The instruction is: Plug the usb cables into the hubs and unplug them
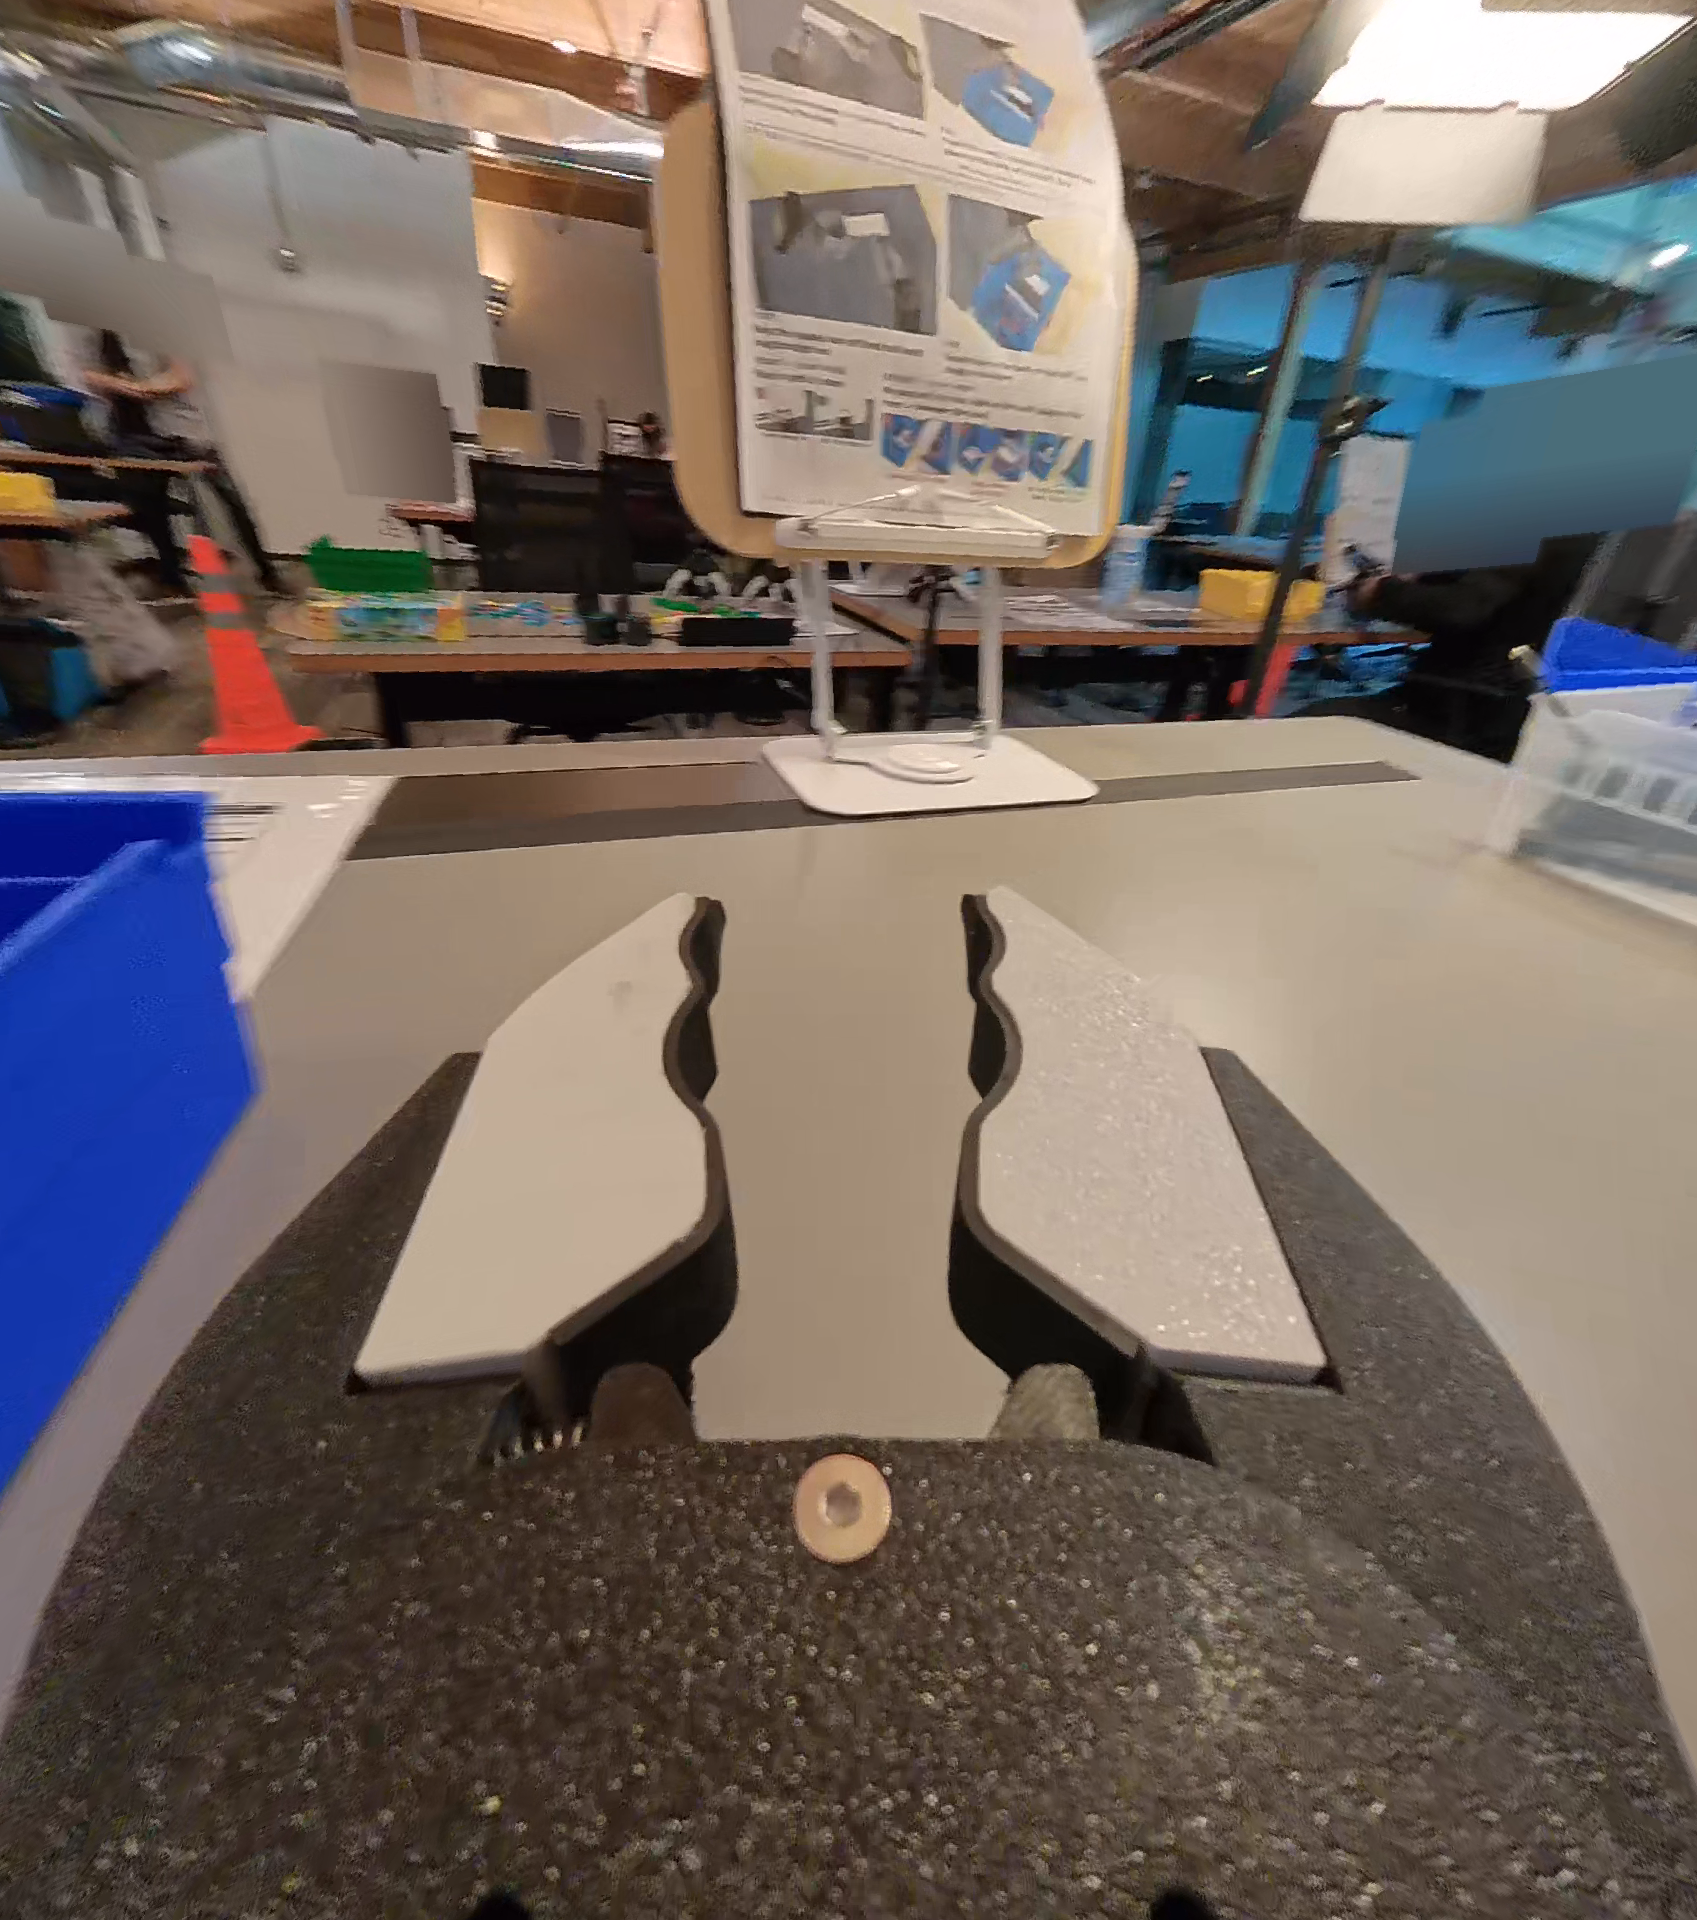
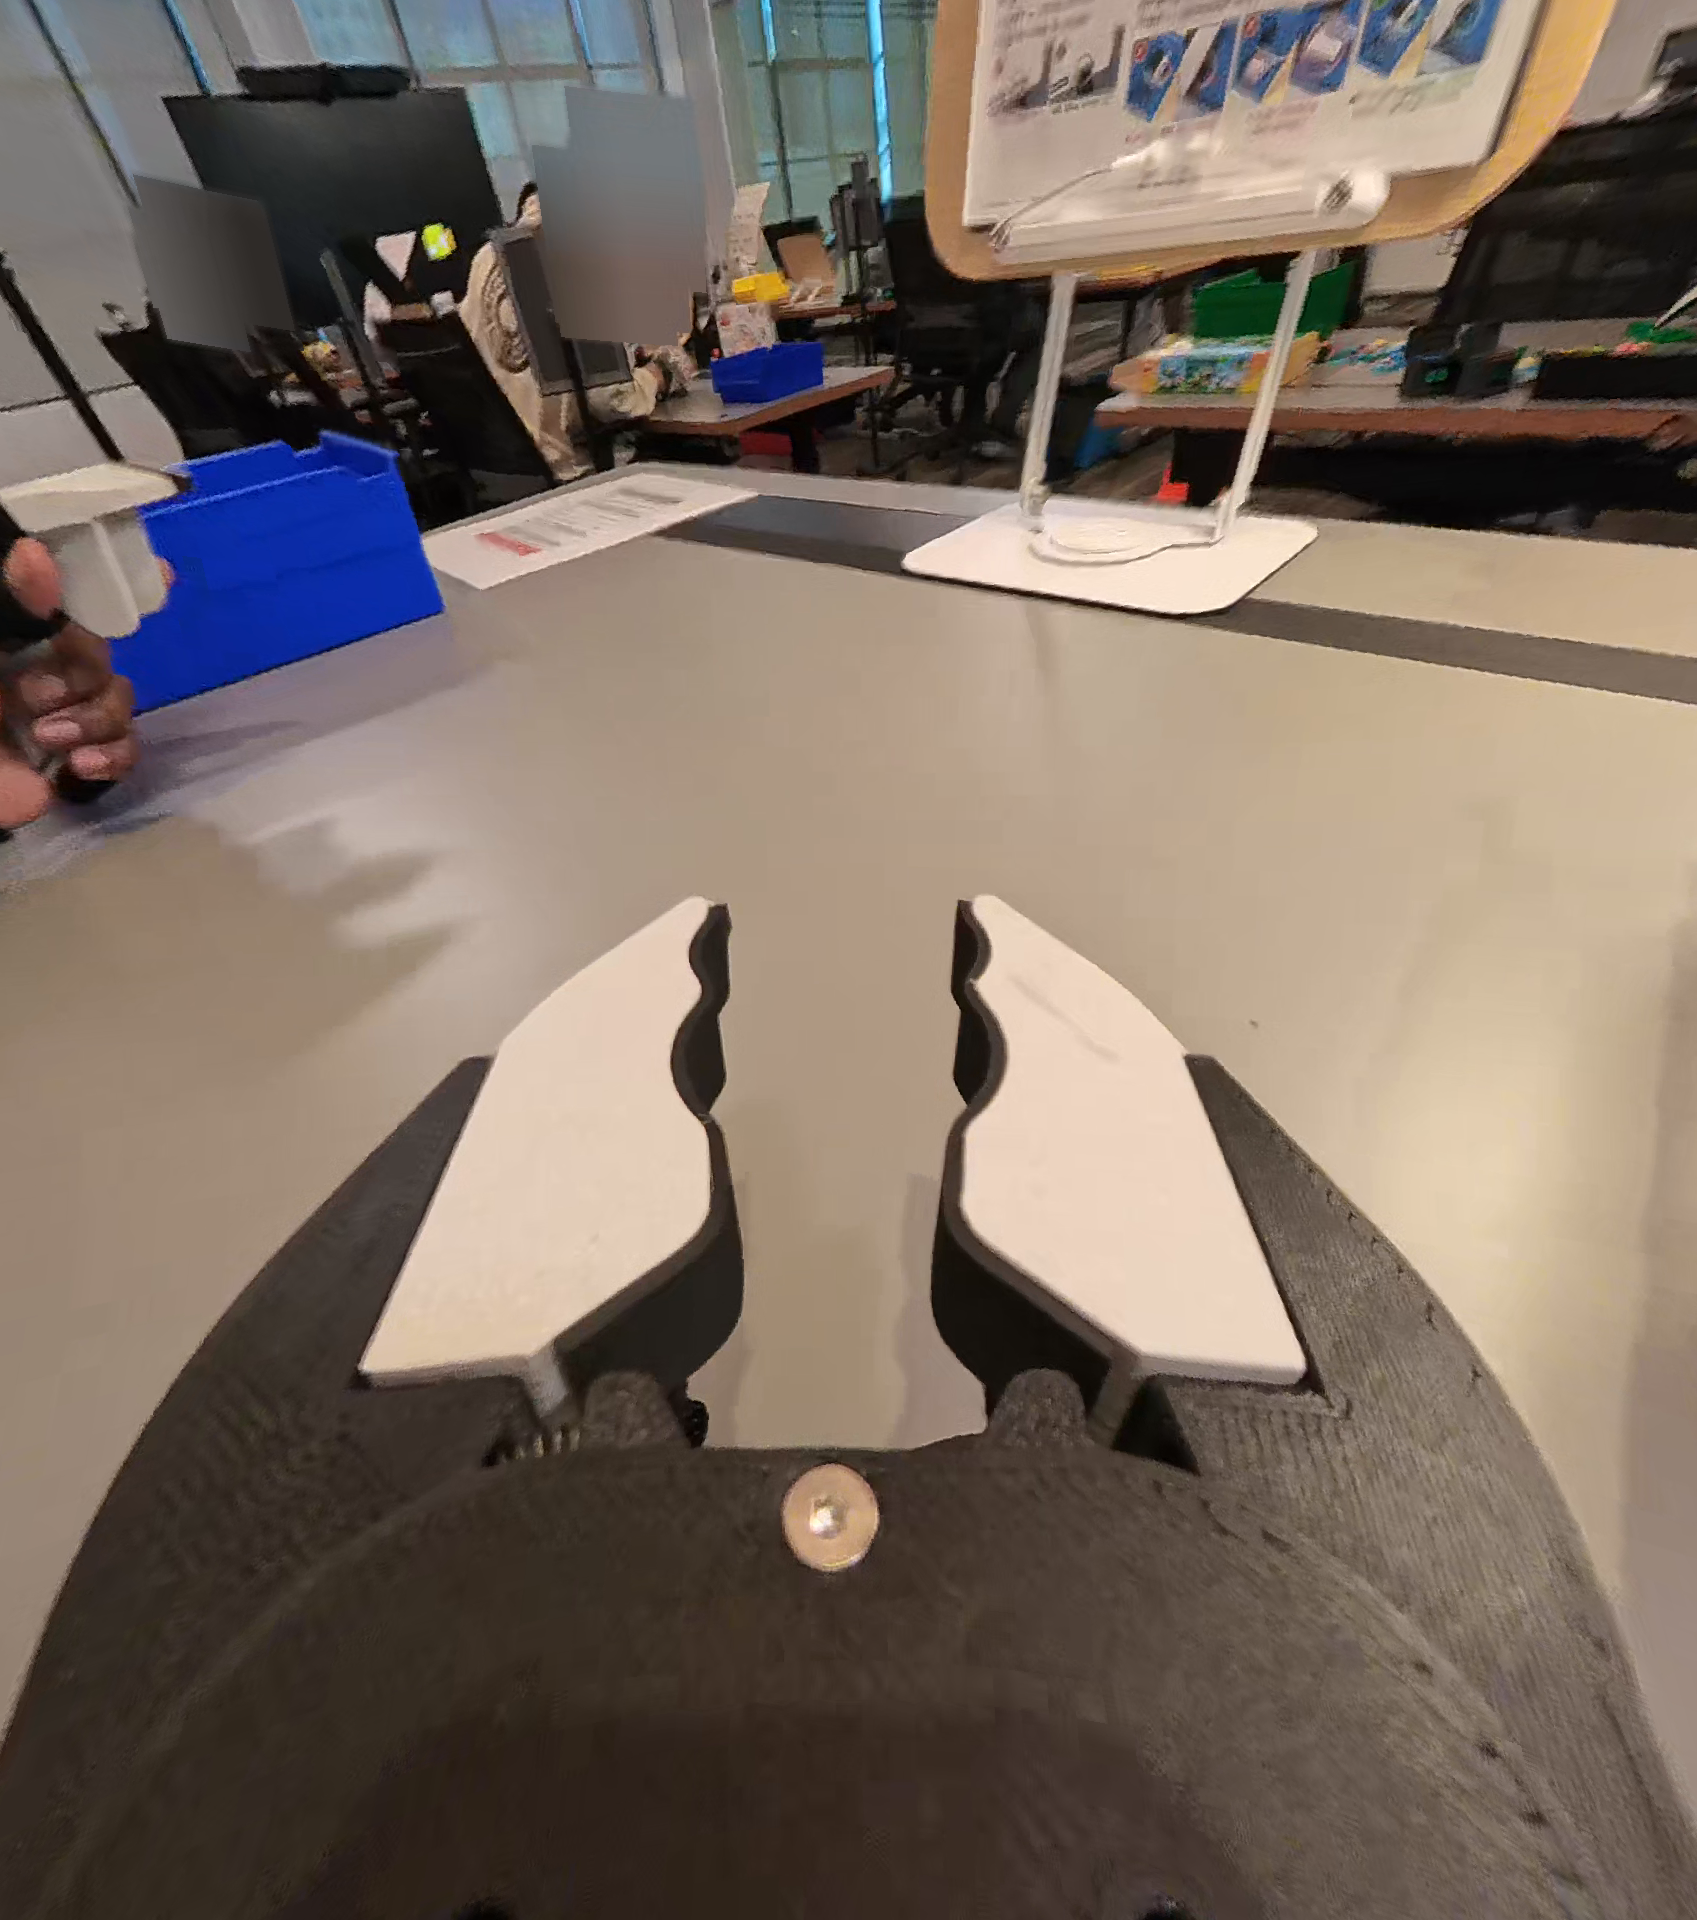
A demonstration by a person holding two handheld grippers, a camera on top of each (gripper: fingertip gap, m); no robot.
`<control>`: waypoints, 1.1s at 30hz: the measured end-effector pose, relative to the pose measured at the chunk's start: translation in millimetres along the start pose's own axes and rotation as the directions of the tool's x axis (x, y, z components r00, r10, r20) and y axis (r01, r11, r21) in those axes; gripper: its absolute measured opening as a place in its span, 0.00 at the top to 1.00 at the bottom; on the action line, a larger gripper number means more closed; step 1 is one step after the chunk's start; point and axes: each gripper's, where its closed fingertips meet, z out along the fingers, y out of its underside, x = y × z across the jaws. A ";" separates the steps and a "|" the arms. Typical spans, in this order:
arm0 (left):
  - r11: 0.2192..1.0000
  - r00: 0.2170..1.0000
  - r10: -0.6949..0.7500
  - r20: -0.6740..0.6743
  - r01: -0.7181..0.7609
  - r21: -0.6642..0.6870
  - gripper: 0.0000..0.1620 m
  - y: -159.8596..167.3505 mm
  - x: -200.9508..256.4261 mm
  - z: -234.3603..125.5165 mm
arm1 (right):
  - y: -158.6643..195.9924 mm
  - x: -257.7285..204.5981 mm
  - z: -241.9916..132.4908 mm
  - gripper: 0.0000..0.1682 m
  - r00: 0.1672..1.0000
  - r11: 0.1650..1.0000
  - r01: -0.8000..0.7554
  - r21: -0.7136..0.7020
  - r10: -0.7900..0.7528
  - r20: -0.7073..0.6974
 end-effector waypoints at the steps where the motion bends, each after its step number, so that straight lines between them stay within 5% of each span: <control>1: 1.000 0.999 0.028 0.042 -0.028 -0.001 0.69 -0.9 -4.5 -13.1 | -2.0 -3.2 -11.4 0.76 1.000 0.999 0.016 0.029 -0.015 -0.019; 10: 0.987 0.914 0.156 0.375 -0.162 -0.017 0.51 -10.5 -50.1 -124.3 | -4.6 -11.9 -53.8 0.76 0.987 0.988 0.120 0.095 -0.108 -0.118; 15: 0.997 0.850 0.015 0.526 -0.054 0.058 0.45 -24.5 -84.5 -160.7 | 8.6 -24.3 -38.1 0.75 0.985 0.985 0.170 -0.024 -0.171 -0.034; 19: 0.998 0.813 -0.016 0.583 0.049 -0.040 0.43 6.6 -121.4 -160.0 | 13.0 -27.2 -18.2 0.74 0.974 0.970 0.225 -0.087 -0.224 0.026; 29: 0.925 0.829 0.061 0.556 0.162 -0.343 0.51 47.7 -150.7 -131.2 | 22.3 -20.7 10.9 0.73 0.978 0.966 0.208 -0.157 -0.201 0.058; 33: 0.909 0.831 0.084 0.551 0.163 -0.384 0.72 55.6 -154.0 -131.2 | 15.0 -11.6 6.8 0.73 0.987 0.980 0.162 -0.114 -0.162 0.014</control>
